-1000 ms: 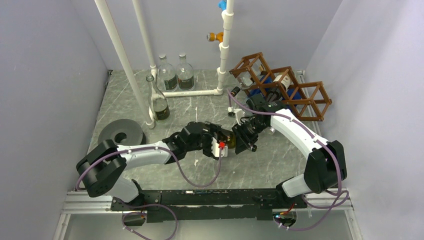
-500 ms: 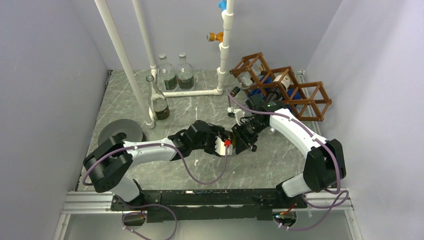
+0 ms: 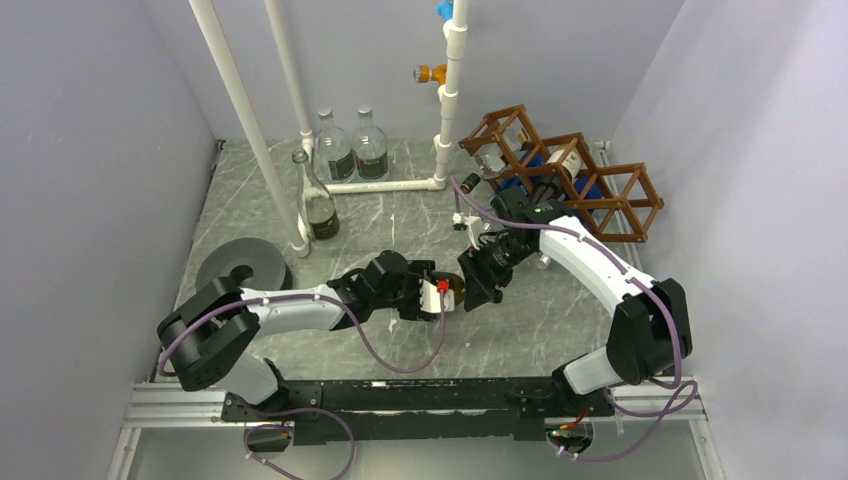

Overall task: Take the wine bottle off the wine rack
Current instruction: Pick up the wine bottle from the wine rack.

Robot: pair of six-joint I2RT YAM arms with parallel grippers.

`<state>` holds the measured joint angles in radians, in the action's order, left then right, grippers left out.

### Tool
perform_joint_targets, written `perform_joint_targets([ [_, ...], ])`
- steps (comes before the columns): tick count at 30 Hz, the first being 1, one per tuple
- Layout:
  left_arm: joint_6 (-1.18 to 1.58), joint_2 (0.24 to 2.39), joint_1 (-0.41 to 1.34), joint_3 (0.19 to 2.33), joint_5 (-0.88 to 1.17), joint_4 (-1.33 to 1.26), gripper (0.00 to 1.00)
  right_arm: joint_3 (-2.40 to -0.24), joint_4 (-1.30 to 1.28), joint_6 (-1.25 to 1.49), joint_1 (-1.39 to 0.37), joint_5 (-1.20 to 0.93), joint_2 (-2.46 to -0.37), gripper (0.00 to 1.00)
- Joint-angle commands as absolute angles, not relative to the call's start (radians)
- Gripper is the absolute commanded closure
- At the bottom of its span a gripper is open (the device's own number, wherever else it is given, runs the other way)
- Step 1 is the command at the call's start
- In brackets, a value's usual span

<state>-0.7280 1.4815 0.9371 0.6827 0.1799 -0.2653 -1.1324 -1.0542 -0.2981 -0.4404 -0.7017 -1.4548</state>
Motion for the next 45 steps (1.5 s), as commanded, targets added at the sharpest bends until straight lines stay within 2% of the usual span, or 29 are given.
perform_joint_targets([
  [1, -0.680, 1.400, 0.937, 0.676, 0.177, -0.433, 1.00, -1.187, -1.076, -0.348, -0.443, -0.748, -1.436, 0.30],
  [19, -0.432, 1.243, 0.936, 0.523, 0.230, -0.573, 1.00, -1.495, -1.238, -0.588, -0.428, -0.799, -1.369, 0.23],
  [24, -0.358, 1.206, 0.937, 0.490, 0.233, -0.624, 1.00, -1.597, -1.272, -0.726, -0.428, -0.889, -1.338, 0.22],
  [34, -0.221, 1.163, 0.936, 0.454, 0.265, -0.743, 1.00, -1.624, -1.491, -1.210, -0.428, -1.079, -1.354, 0.15],
  [42, -0.074, 1.164, 0.936, 0.403, 0.278, -0.890, 1.00, -1.631, -1.491, -1.364, -0.428, -1.097, -1.349, 0.09],
  [45, -0.035, 1.166, 0.937, 0.391, 0.277, -0.927, 1.00, -1.564, -1.386, -1.323, -0.428, -1.122, -1.315, 0.08],
])
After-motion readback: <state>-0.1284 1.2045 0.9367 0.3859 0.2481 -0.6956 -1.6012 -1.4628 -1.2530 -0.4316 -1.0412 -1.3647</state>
